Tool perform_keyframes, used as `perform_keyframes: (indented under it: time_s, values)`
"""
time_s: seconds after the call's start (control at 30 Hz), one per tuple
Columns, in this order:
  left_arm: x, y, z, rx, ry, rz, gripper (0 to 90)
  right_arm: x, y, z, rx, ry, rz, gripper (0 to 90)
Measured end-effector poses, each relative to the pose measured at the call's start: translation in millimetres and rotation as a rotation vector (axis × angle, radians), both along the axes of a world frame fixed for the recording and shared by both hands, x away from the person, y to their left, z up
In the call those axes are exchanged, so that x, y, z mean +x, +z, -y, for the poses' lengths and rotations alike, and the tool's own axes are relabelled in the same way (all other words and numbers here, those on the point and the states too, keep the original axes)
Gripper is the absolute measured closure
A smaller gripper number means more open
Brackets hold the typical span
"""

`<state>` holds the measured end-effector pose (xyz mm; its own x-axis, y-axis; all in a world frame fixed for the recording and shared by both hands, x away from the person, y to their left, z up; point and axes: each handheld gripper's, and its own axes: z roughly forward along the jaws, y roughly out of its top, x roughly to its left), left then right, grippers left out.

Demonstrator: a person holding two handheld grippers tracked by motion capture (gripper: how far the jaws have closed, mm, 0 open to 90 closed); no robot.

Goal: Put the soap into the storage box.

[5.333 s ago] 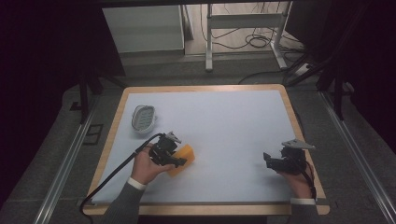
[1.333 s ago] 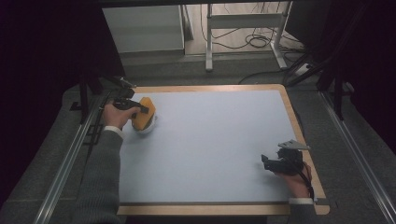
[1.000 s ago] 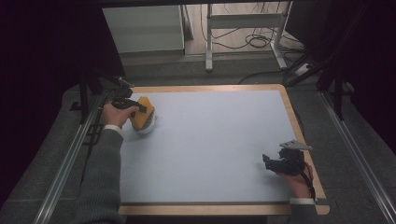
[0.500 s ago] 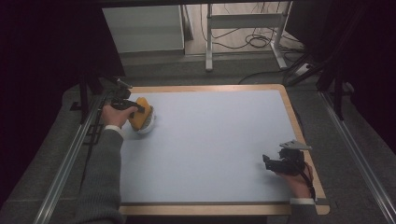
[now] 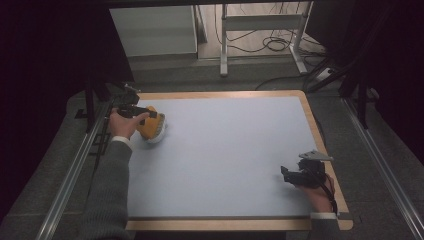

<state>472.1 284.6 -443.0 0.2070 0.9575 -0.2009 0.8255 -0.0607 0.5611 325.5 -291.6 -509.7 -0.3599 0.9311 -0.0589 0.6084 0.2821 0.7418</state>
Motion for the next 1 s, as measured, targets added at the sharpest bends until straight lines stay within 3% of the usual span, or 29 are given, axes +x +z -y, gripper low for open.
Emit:
perform_keyframes:
  time_s: [0.17,0.3,0.37,0.5,0.63,0.87,1.0]
  values:
    - [-8.0,4.8,-3.0,-0.009,-0.012,0.035,21.9,0.3,-1.0,-0.5,0.0,0.0,-0.005,11.2]
    - [-23.9,8.8,0.1,-0.03,-0.073,0.064,21.9,0.5,-1.1,-0.8,-0.001,-0.002,-0.004,11.1]
    - [-32.1,8.2,3.0,-0.017,-0.112,0.061,23.2,0.6,-0.6,-0.6,0.002,-0.004,-0.003,11.1]
    - [-44.5,5.7,7.7,0.012,-0.14,0.091,19.7,0.5,0.9,-0.8,0.016,0.002,0.001,11.1]
    - [-61.4,0.6,16.1,-0.029,-0.185,0.139,17.5,0.3,0.7,-1.8,0.014,0.002,0.001,11.1]
    - [-89.7,-9.4,30.6,-0.043,-0.265,0.18,16.3,-0.4,1.6,-2.1,0.01,0.003,0.003,11.1]
    - [-106.7,-17.9,35.4,-0.076,-0.286,0.221,16.8,-0.4,1.2,-3.3,0.006,0.003,0.004,11.1]
